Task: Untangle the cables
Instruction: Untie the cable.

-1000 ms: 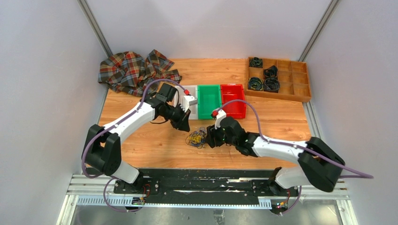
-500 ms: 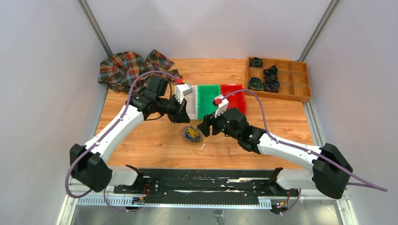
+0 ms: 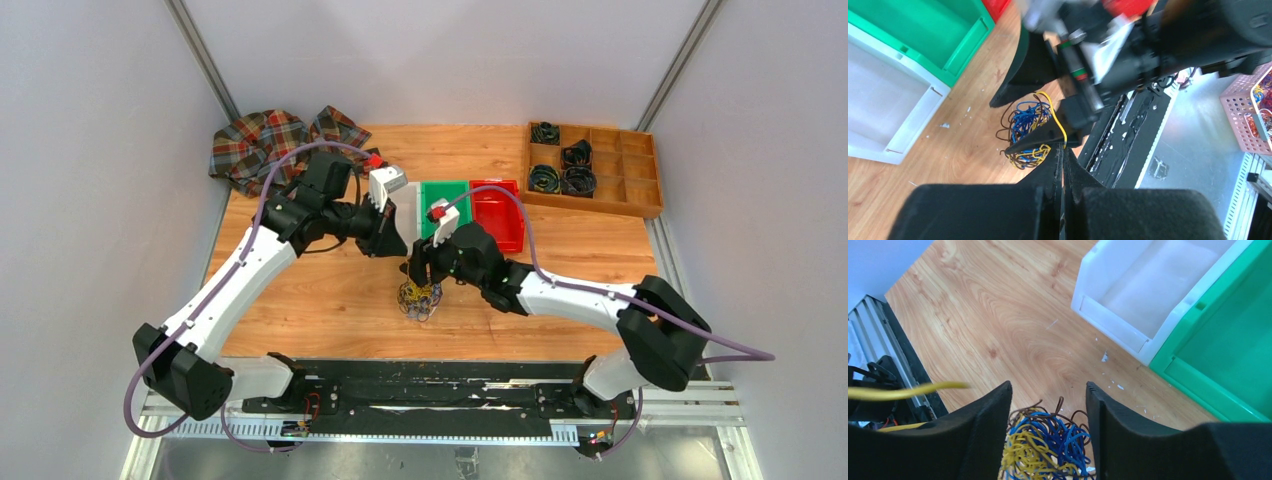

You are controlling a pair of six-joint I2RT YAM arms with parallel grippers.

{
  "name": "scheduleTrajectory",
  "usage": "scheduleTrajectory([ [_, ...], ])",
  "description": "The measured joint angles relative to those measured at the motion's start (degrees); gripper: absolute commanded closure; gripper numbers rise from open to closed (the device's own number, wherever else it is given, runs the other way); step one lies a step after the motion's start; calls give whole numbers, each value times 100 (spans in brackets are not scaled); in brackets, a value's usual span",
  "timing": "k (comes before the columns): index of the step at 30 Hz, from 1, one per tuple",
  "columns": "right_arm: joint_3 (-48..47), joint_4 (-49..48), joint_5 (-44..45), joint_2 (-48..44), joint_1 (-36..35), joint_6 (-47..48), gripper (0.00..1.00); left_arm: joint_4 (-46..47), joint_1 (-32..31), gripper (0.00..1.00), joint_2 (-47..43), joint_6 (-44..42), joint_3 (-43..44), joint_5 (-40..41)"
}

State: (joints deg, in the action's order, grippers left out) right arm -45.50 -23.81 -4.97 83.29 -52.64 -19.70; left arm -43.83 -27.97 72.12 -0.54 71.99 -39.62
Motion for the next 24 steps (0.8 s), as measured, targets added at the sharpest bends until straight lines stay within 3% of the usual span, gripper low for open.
scheduleTrajectory([
  [16, 800, -168, 468, 649, -11, -201, 75, -636, -2, 99, -151, -238, 1281, -22],
  [18, 914, -133, 623, 667, -11, -203, 73, -654, -2, 99, -175, -271, 1386, -20],
  [24, 1119, 262, 999, -20, -11, -129, 43, -723, -2, 99, -330, -424, 1246, 22],
])
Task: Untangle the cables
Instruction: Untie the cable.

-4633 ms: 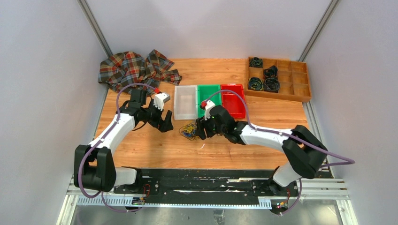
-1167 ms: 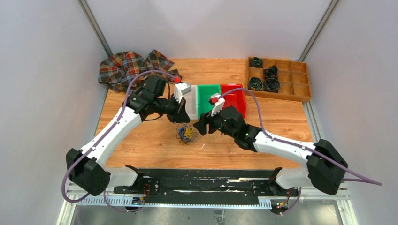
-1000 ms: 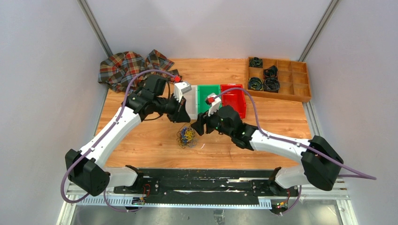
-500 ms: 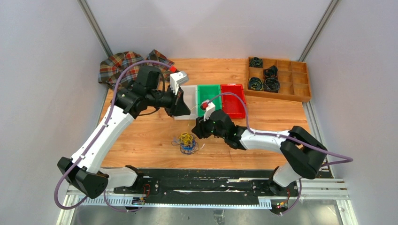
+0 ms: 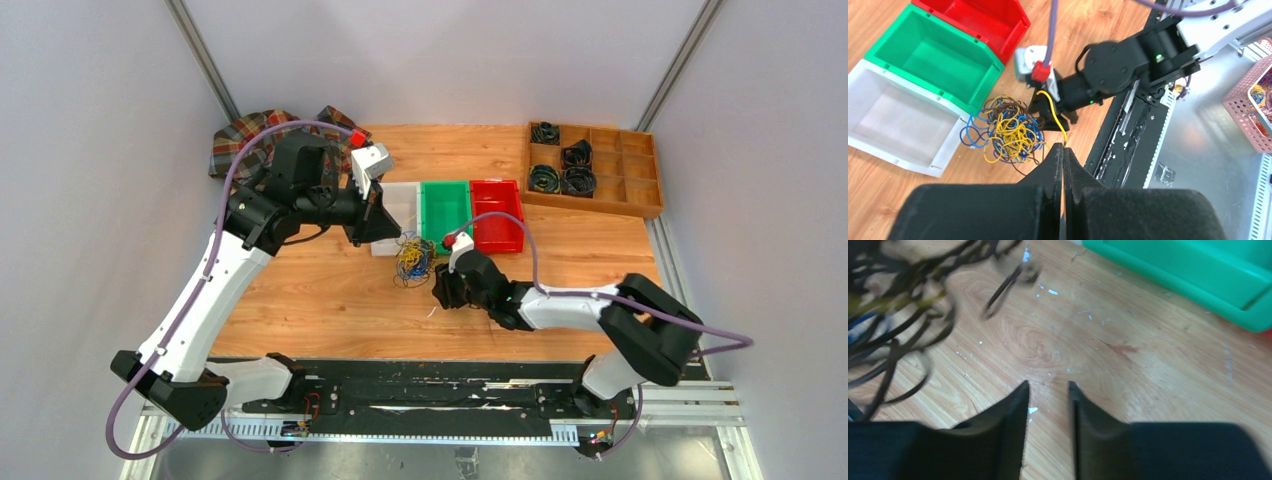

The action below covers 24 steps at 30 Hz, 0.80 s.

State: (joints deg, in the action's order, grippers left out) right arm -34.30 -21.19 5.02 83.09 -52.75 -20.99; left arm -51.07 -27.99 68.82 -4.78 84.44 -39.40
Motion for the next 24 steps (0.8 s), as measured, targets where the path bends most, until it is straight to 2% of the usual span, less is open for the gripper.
scheduleTrajectory([
  [3, -39, 120, 85, -704, -2, 118, 35, -52, 0, 99, -9, -85, -146, 31],
  [9, -282, 264, 42, -1405, -118, 356, 35, -125, 0, 99, 20, -262, -352, 166],
  [17, -509, 177, -387, -1167, -782, 656, 42, -162, -2, 99, 59, -385, -726, 334],
  [24, -852, 83, -494, -509, -861, 691, 53, -164, -2, 99, 20, -348, -809, 341],
])
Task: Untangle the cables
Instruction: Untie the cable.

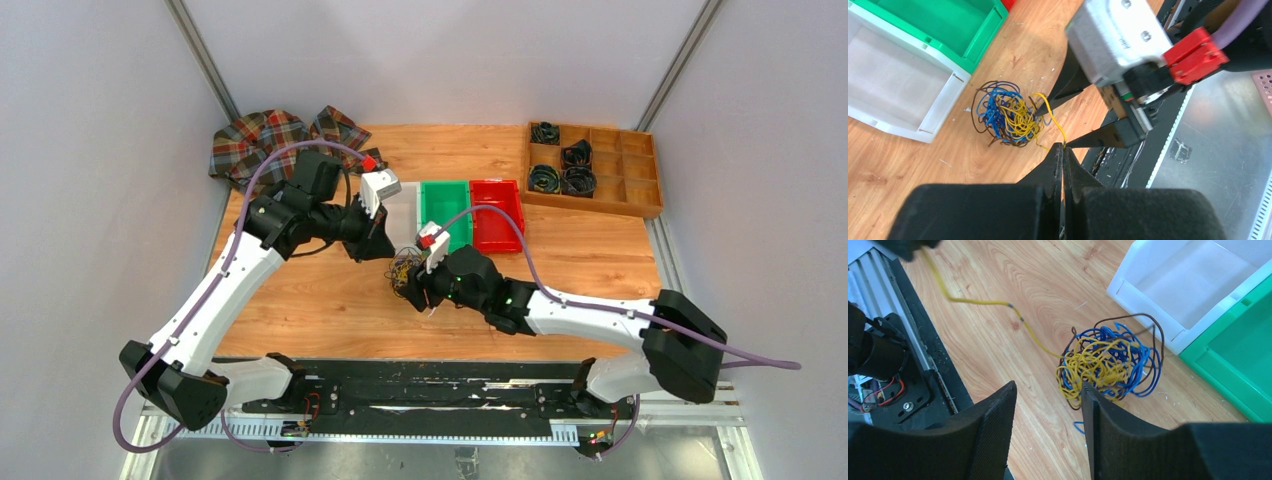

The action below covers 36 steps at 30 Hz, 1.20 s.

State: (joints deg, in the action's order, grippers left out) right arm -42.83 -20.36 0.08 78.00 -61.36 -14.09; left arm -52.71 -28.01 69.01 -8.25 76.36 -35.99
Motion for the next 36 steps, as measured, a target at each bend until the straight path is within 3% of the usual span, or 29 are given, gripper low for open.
scheduleTrajectory([
  [7, -229, -232, 208, 450, 20, -4, 67, 0, 0, 99, -127, 101, 0, -138],
  [23, -354, -535, 321, 1117, 68, -166, 75, -11, 0, 99, -229, 557, 345, -603],
  [30, 39, -774, 387, 1113, 168, -466, 96, -42, 0, 99, -264, 656, 540, -780],
  [36, 498, -966, 448, 1086, 286, -782, 99, -380, 0, 99, -212, 485, 1270, -597],
])
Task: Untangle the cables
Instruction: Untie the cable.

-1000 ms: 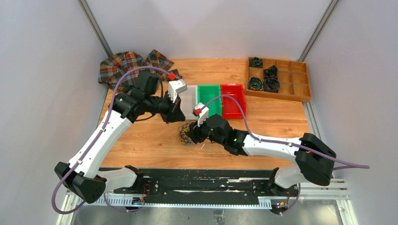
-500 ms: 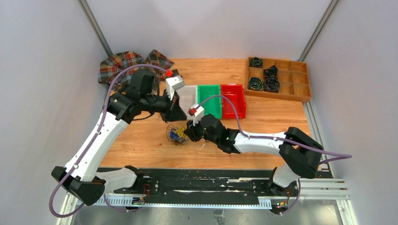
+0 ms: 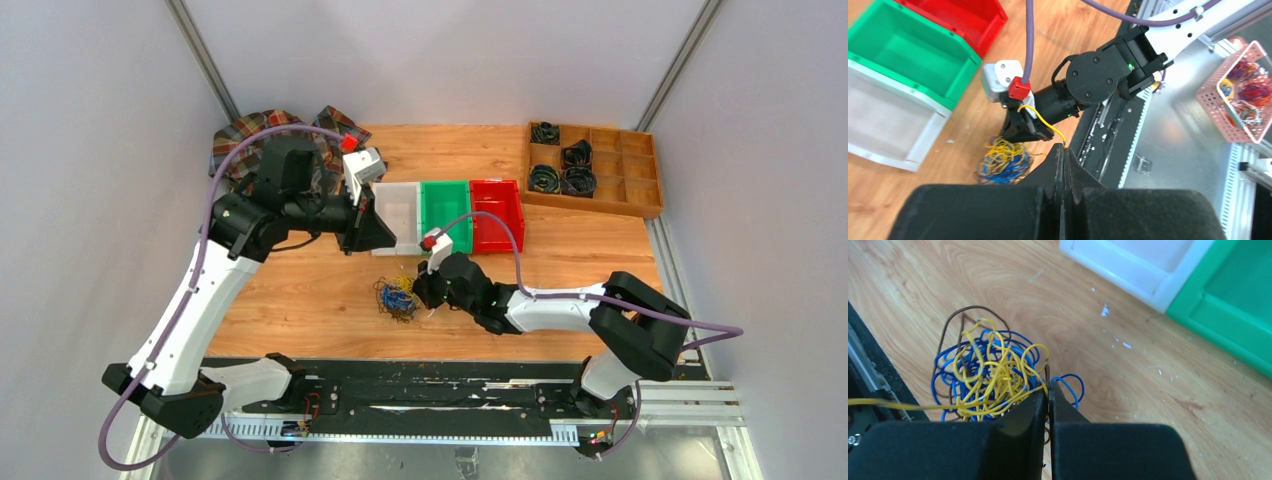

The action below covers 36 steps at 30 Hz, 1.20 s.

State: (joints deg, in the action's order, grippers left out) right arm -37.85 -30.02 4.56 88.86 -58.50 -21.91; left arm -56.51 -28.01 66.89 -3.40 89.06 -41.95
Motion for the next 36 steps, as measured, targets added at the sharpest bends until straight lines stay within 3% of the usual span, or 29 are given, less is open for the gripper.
scheduleTrajectory([
  [9, 645, -238, 188, -4, 61, -291, 99, -579, -26, 99, 131, -595, 1622, 855],
  [16, 999, -365, 369, -20, 127, -442, 99, -852, -31, 100, 356, -1150, 3132, 2330],
  [21, 1137, -328, 468, -157, 131, -485, 99, -566, -31, 99, 195, -1360, 3327, 3414],
  [25, 1213, 2, 516, -361, 151, -470, 96, -184, -31, 99, -225, -1397, 2415, 3766],
  [30, 1193, 350, 514, -968, 216, -389, 97, 94, -31, 98, -743, -1370, 72, 3694],
  [31, 1172, 400, 514, -1054, 223, -378, 99, 107, -31, 90, -739, -1351, -562, 3650],
  [34, 1040, 601, 492, -1248, 236, -352, 99, 192, -28, 52, -546, -1290, -1449, 3497],
  [36, 975, 688, 439, -1366, 238, -352, 99, 192, -26, 38, -455, -1220, -2002, 3206],
])
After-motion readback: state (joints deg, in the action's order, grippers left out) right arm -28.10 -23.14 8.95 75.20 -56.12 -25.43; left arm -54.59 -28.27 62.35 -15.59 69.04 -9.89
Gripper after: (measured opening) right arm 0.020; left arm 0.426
